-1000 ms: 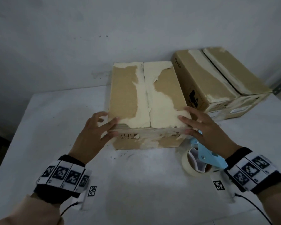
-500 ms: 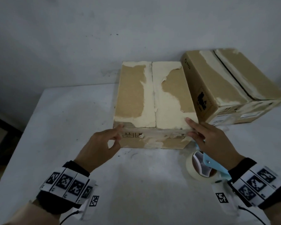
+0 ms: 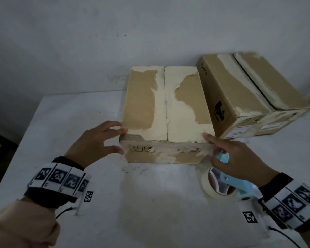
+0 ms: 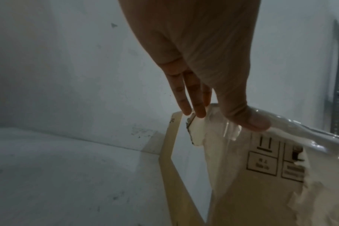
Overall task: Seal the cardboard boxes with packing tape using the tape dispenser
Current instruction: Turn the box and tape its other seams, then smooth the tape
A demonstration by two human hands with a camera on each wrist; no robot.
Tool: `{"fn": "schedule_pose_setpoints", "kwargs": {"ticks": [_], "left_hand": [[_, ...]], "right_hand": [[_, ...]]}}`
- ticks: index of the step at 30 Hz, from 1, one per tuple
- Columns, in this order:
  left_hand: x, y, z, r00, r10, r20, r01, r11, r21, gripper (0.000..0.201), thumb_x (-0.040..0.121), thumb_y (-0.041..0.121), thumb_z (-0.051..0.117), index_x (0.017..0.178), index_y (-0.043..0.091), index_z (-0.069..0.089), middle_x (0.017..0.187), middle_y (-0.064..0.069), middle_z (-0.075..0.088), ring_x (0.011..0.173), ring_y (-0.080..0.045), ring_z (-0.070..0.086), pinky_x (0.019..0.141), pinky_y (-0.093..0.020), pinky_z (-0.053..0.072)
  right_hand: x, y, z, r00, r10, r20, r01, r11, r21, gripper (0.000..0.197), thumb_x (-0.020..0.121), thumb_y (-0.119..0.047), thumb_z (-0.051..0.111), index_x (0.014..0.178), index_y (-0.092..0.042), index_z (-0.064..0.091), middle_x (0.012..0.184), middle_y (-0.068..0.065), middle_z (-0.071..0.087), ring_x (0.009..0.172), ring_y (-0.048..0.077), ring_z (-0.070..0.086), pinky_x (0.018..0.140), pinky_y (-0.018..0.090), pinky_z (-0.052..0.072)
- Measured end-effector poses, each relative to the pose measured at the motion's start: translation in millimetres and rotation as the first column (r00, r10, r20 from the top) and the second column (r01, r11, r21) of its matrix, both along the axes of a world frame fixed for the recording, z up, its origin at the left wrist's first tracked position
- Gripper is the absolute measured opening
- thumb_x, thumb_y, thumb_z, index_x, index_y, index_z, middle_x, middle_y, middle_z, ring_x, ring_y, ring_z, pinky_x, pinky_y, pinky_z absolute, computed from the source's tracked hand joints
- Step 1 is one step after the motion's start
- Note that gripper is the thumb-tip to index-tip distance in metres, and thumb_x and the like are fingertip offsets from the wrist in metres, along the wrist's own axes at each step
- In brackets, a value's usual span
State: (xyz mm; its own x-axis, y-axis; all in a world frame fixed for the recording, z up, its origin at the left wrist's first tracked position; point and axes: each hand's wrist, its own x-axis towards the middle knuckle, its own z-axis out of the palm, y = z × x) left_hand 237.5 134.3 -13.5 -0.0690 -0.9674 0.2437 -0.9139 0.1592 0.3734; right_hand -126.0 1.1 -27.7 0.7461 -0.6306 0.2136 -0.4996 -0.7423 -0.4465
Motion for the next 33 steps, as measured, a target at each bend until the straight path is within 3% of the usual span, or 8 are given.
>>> {"fn": "schedule_pose_setpoints", "kwargs": {"ticks": [3,7,11,16,19,23,28,33], "left_hand": [[7.4,0.7,1.1,0.997,-0.063,0.051,0.063,0.998,-0.013,0.059,0.059,0.027,0.082,0.114,0.013,0.066,0.122,-0.010,0.062,0.103,-0.007,0.049,0.071,-0.032,0.052],[7.0,-0.7,1.4,0.988,-0.083,0.132,0.092,0.994,-0.062,0.044,0.063,0.019,0.080,0.105,0.012,0.070,0.113,-0.010,0.067,0.087,-0.009,0.066,0.061,-0.030,0.056],[0.7,-4.7,-3.3,0.999,-0.033,0.031,0.035,0.997,-0.066,0.037,0.069,0.030,0.072,0.102,0.015,0.072,0.108,-0.006,0.068,0.095,-0.007,0.055,0.068,-0.017,0.052],[-2.2,-2.7,-6.6,0.995,-0.040,-0.094,0.037,0.999,-0.035,0.054,0.082,0.058,0.047,0.107,0.015,0.069,0.112,0.005,0.060,0.104,0.015,0.050,0.074,0.010,0.034],[-1.6,-5.0,-12.1,0.995,-0.033,-0.099,0.024,0.996,-0.091,0.054,0.083,0.057,0.047,0.105,0.013,0.069,0.110,0.000,0.064,0.100,0.003,0.055,0.079,0.006,0.038],[0.0,-7.4,-14.8,0.995,-0.029,-0.099,0.015,0.990,-0.142,0.046,0.080,0.049,0.058,0.106,0.013,0.068,0.112,0.016,0.056,0.102,0.014,0.050,0.081,-0.006,0.047],[-4.8,-7.2,-13.4,1.000,0.029,0.002,-0.029,0.993,-0.115,0.046,0.063,0.017,0.082,0.105,0.007,0.068,0.111,-0.012,0.064,0.097,-0.008,0.052,0.072,-0.038,0.057],[-6.7,-5.9,-10.0,1.000,0.018,-0.011,-0.019,0.993,-0.120,0.050,0.066,0.040,0.073,0.106,0.010,0.067,0.112,-0.009,0.063,0.096,-0.008,0.053,0.070,-0.035,0.057]], "right_hand": [[-9.4,-7.3,9.8,0.995,0.067,-0.071,-0.070,0.997,-0.044,0.064,0.077,-0.032,0.048,0.138,-0.030,0.030,0.084,-0.002,0.068,0.061,0.008,0.053,0.057,0.011,0.037],[-14.5,-29.2,19.3,0.990,0.104,-0.096,-0.123,0.968,-0.220,0.070,0.075,-0.001,0.069,0.132,-0.025,0.037,0.091,0.010,0.070,0.060,0.023,0.060,0.049,0.029,0.052],[-11.3,-41.6,16.9,0.962,0.238,-0.137,-0.265,0.935,-0.237,0.031,0.089,-0.032,0.047,0.119,-0.028,0.044,0.105,0.008,0.067,0.080,0.024,0.066,0.062,0.034,0.056],[-0.1,-43.1,20.5,0.952,0.262,-0.157,-0.295,0.922,-0.250,0.044,0.093,-0.043,0.037,0.098,-0.012,0.067,0.096,0.003,0.062,0.074,0.017,0.060,0.052,0.032,0.054],[7.1,-39.8,18.8,0.981,0.175,-0.087,-0.189,0.963,-0.194,0.040,0.079,-0.042,0.054,0.099,-0.010,0.068,0.083,0.006,0.061,0.065,0.015,0.057,0.054,0.027,0.049],[9.2,-37.9,18.4,0.998,0.063,-0.006,-0.062,0.998,0.017,0.035,0.074,-0.028,0.070,0.105,-0.010,0.065,0.089,0.007,0.057,0.073,0.010,0.055,0.070,0.024,0.044],[5.8,-35.9,20.3,0.993,0.080,-0.087,-0.078,0.997,0.025,0.042,0.077,-0.005,0.071,0.117,-0.008,0.060,0.098,0.009,0.057,0.079,0.023,0.060,0.076,0.026,0.042],[-3.5,-35.3,25.8,0.982,0.150,-0.118,-0.147,0.989,0.033,0.062,0.067,-0.005,0.077,0.124,-0.013,0.055,0.101,-0.004,0.049,0.079,0.011,0.050,0.071,0.025,0.042]]}}
